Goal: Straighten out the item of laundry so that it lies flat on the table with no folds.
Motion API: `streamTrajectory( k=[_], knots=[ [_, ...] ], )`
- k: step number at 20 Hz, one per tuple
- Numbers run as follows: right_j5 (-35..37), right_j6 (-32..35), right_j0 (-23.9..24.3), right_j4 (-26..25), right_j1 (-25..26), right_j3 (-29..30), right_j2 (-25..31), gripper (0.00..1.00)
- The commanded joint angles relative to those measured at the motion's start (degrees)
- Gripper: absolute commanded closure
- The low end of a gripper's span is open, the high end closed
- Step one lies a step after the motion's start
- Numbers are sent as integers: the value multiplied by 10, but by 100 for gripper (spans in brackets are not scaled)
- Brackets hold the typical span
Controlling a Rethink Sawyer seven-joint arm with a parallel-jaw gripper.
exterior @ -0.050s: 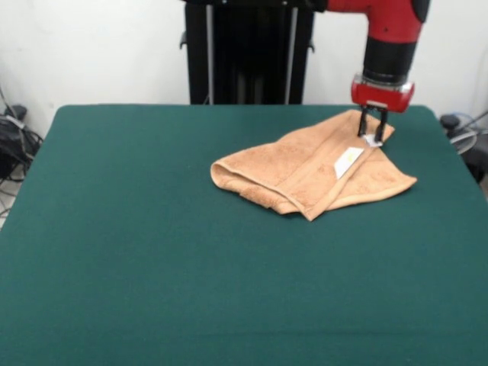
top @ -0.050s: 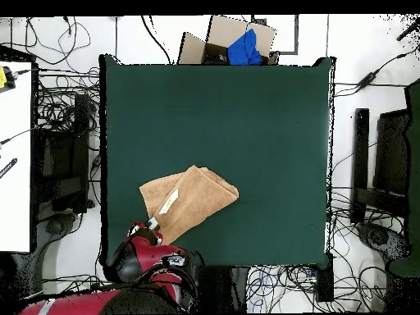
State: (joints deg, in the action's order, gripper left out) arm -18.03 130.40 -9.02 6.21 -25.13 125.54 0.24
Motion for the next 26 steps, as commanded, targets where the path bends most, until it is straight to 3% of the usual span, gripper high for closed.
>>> streamTrajectory(
  k=[1, 13, 26],
  knots=[
    [-54, 109, 17, 1, 46, -46, 37, 100],
    [-5, 76, 5, 9, 21, -31, -6, 100],
    [167, -7, 21, -20, -59, -33, -61, 100]
  ],
)
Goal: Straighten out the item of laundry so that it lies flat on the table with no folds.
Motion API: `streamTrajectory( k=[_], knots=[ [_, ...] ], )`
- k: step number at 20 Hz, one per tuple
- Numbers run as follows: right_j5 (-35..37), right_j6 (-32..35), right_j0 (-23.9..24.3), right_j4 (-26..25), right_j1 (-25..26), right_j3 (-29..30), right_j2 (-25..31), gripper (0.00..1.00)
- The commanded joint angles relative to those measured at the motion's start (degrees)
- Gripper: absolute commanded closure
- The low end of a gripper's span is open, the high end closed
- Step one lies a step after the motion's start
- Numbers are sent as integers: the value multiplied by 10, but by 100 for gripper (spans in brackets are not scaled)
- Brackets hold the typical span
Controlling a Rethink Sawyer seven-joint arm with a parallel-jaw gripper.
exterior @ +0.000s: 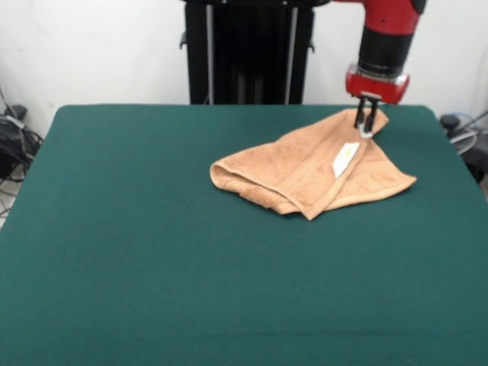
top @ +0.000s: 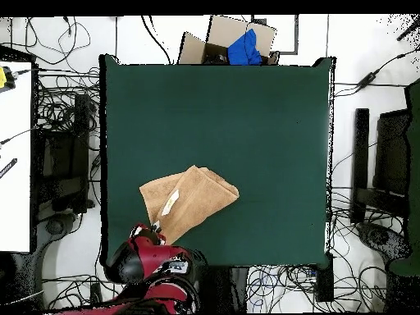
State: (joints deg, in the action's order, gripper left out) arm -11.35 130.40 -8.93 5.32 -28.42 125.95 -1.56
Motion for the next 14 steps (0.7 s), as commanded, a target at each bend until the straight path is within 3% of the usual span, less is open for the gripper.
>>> streamTrajectory(
  k=[1, 14],
  knots=[
    [109, -10, 22, -16, -29, -39, -45, 100],
    [227, -28, 59, -94, -69, -80, -43, 100]
  ],
)
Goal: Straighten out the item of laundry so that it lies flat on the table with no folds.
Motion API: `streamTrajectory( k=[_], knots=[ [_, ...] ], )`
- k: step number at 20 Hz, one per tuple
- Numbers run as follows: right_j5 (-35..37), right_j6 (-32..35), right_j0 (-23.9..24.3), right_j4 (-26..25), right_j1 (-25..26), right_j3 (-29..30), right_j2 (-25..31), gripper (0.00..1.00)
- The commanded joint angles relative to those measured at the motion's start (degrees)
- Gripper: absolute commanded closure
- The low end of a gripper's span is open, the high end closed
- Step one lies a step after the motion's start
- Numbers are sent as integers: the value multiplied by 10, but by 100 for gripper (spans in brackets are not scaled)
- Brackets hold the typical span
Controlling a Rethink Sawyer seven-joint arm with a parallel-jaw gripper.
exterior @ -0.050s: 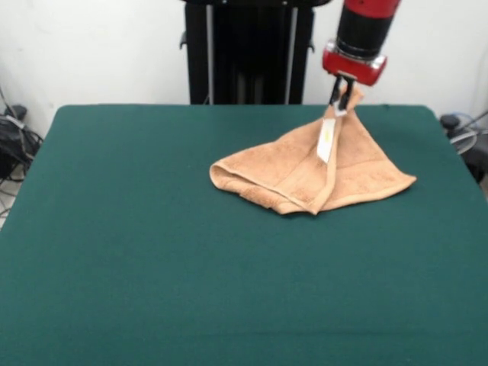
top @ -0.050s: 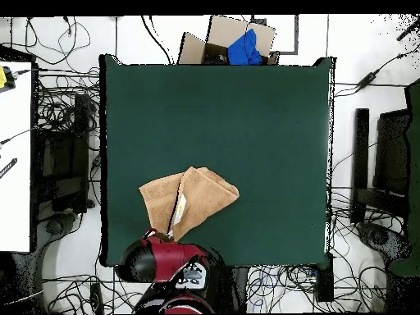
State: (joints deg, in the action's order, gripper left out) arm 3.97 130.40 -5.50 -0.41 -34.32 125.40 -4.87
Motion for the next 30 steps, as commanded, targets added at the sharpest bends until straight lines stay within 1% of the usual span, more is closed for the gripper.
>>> streamTrajectory(
  k=[1, 4, 13, 18, 22, 26, 30],
  knots=[
    [81, -31, 31, -45, -12, -79, -8, 100],
    [104, -38, 47, -66, -19, -89, 1, 100],
    [186, -50, 71, -120, -45, -114, 9, 100],
    [261, -58, 91, -132, -63, -134, 28, 100],
    [304, -55, 98, -133, -67, -149, 41, 100],
    [331, -47, 98, -135, -70, -158, 46, 100],
    [326, -55, 107, -147, -72, -157, 51, 100]
  ],
)
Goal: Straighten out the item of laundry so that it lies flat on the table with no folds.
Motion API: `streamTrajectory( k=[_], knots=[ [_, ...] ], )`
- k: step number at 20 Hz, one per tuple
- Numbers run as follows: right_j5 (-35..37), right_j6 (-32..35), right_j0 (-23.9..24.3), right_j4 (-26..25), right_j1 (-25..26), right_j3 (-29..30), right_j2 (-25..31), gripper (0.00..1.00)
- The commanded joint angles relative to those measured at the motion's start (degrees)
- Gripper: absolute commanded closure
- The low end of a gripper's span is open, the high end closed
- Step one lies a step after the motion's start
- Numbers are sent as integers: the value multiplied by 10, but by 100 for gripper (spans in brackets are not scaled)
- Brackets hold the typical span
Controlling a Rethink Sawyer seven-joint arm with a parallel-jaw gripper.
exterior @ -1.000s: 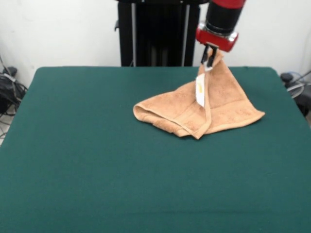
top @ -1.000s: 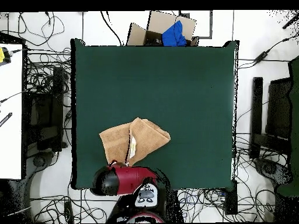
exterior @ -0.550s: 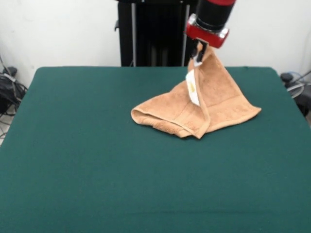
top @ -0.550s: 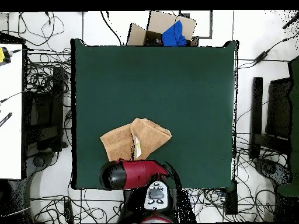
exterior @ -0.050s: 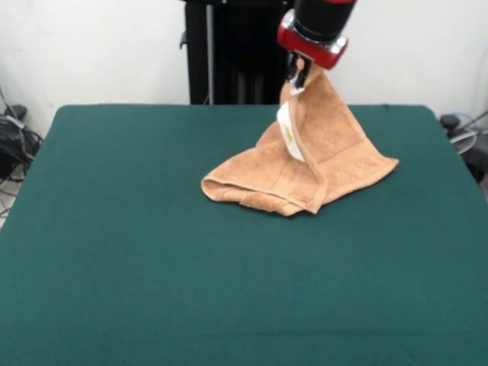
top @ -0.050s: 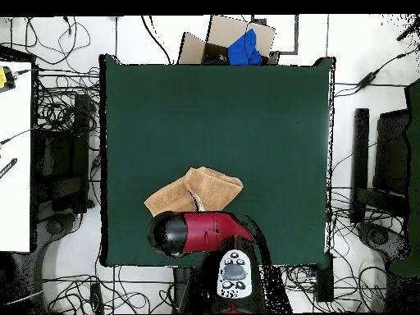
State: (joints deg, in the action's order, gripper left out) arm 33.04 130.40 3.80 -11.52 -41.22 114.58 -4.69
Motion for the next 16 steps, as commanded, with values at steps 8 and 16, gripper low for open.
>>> streamTrajectory(
  k=[8, 16],
  knots=[
    [-24, -146, 124, -89, -10, -14, 116, 100],
    [-42, -236, 270, -179, 14, -25, 225, 100]
  ],
)
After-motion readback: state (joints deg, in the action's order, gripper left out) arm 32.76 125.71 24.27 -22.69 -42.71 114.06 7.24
